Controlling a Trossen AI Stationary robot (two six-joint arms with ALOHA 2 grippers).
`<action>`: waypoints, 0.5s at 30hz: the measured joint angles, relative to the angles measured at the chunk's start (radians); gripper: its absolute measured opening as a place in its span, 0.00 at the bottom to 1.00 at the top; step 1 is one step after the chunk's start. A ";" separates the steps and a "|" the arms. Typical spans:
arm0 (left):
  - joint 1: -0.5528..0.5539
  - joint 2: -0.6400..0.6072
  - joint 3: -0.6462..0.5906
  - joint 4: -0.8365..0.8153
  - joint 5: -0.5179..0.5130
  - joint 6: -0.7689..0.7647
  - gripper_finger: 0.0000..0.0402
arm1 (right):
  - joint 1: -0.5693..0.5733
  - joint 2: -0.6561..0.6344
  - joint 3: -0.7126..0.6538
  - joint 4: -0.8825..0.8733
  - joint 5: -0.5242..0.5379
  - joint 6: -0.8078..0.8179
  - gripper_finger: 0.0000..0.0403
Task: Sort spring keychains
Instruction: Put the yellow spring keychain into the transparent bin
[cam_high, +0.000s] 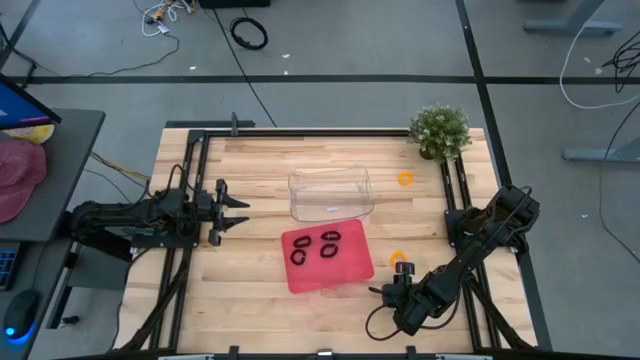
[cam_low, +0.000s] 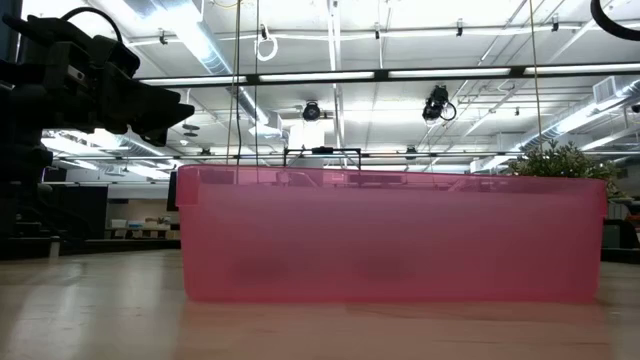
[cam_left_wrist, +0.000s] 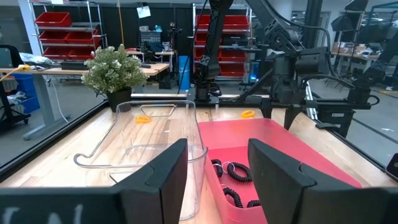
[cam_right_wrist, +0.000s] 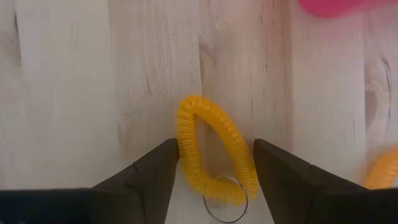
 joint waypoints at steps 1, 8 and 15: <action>0.000 0.000 0.000 0.000 0.000 0.000 0.43 | 0.000 0.000 0.000 0.000 0.000 0.000 0.55; 0.000 0.000 0.000 0.000 0.000 0.000 0.43 | 0.000 0.001 0.000 0.002 -0.003 0.001 0.53; 0.000 0.000 0.000 0.000 0.000 0.000 0.43 | -0.003 0.001 0.000 0.011 -0.031 0.009 0.22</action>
